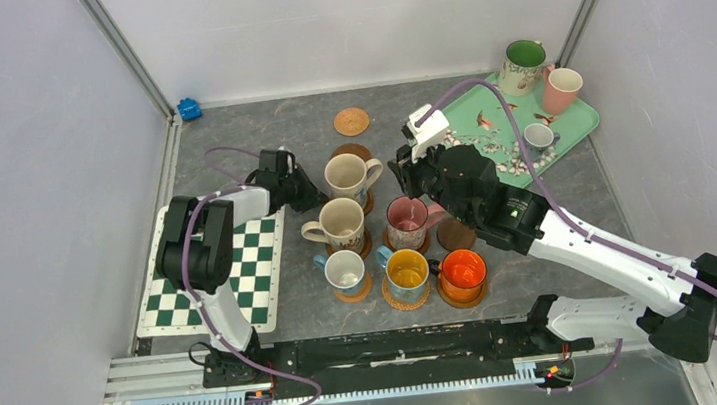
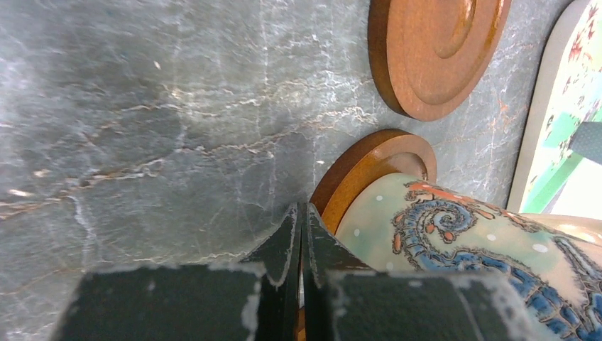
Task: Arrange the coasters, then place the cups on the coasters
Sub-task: Pick up the cup from the tray.
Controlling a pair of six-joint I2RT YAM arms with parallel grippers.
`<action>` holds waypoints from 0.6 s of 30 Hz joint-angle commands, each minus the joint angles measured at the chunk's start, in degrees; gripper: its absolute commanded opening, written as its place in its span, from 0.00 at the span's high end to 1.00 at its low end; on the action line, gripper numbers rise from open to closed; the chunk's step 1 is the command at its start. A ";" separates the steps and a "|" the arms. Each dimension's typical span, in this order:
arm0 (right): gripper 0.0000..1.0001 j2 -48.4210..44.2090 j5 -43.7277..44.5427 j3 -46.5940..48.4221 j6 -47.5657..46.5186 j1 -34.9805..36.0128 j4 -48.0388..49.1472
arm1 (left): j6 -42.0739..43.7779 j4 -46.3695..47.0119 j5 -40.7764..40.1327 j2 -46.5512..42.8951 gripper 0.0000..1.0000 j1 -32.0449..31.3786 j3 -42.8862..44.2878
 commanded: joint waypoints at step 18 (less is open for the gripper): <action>0.75 5.89 8.55 4.43 -3.30 -2.95 -2.98 | 7.78 -22.15 -11.27 -16.70 0.50 0.79 14.10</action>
